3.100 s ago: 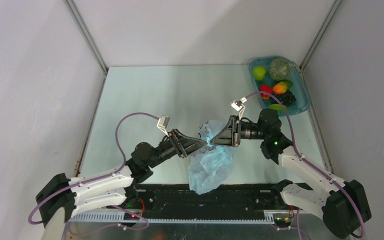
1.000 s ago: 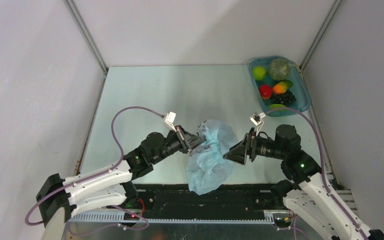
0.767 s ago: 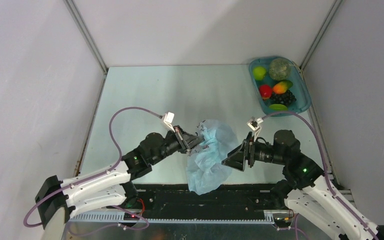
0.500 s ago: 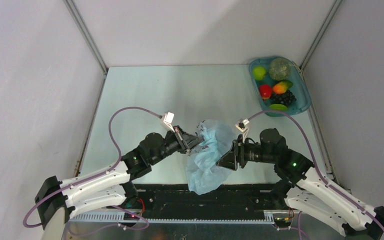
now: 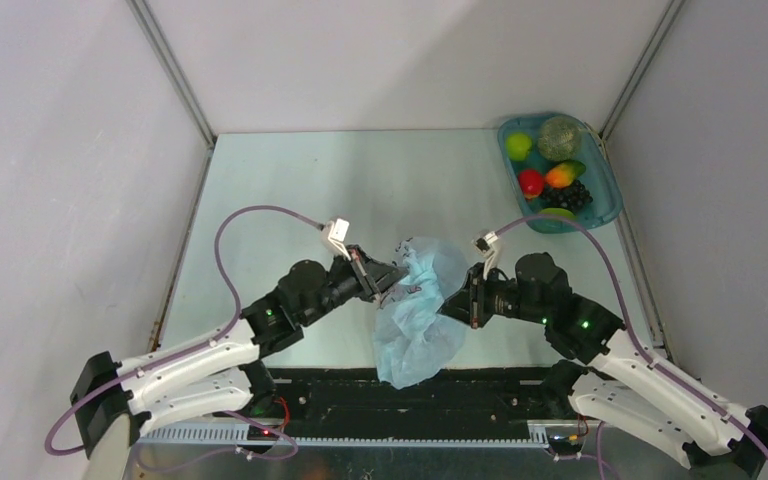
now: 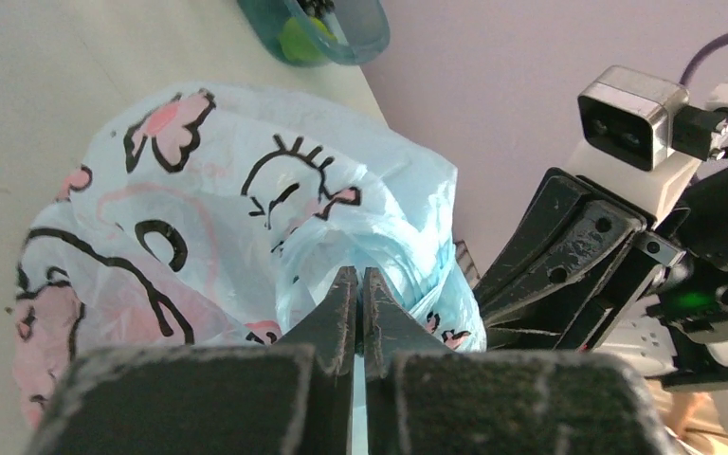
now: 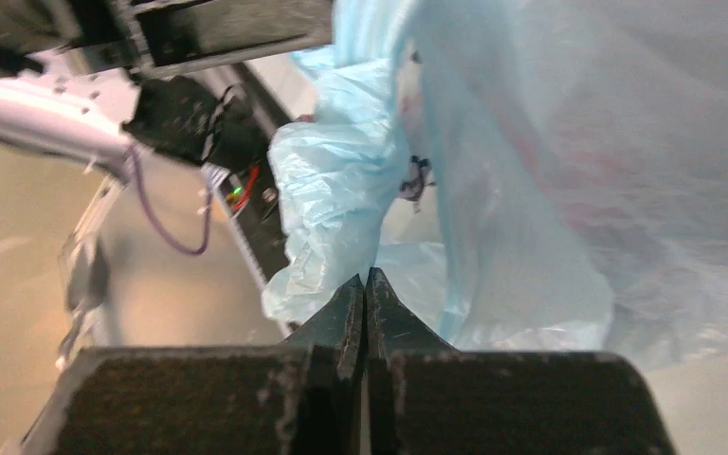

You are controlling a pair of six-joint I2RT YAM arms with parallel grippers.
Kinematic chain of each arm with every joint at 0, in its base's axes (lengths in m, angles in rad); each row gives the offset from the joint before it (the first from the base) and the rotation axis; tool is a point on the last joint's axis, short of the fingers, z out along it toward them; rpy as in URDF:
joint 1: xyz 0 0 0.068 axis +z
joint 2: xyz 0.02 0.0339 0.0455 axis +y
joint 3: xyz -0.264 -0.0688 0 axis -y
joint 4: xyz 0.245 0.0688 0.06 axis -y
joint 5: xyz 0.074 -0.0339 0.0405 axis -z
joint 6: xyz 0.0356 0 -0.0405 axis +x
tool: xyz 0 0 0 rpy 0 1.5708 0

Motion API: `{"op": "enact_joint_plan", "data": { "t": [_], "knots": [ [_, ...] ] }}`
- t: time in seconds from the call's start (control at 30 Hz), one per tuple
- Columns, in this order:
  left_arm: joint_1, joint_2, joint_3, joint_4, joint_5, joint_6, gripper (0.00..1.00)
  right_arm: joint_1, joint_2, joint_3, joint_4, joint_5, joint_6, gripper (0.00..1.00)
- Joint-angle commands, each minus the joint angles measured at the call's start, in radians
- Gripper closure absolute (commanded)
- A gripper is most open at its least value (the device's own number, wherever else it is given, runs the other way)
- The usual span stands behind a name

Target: Place the fake fruits into the plastic bag and tie a complex knot

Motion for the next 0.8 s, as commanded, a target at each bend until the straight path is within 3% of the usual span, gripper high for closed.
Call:
{"op": "enact_joint_plan", "data": {
  "t": [0.0,0.2,0.33,0.47,0.6,0.77],
  "knots": [
    [0.019,-0.033,0.105,-0.091,-0.139,0.162,1.0,0.006,-0.01,0.097,-0.043,0.256,-0.096,1.0],
    [0.084,-0.006,0.249,-0.22,-0.312,0.333,1.0,0.028,0.038,0.236,-0.123,0.782,-0.248,1.0],
    [0.112,0.021,0.264,-0.211,-0.358,0.379,1.0,0.04,0.097,0.251,-0.089,0.942,-0.323,1.0],
    [0.149,0.066,0.193,-0.189,-0.452,0.364,1.0,-0.017,0.227,0.174,-0.06,1.007,-0.275,1.0],
    [0.17,0.113,0.069,-0.197,-0.626,0.331,1.0,-0.189,0.314,0.043,-0.011,0.961,-0.148,1.0],
    [0.188,0.09,0.016,-0.227,-0.675,0.316,1.0,-0.202,0.332,-0.011,0.028,0.983,-0.161,1.0]
  ]
}}
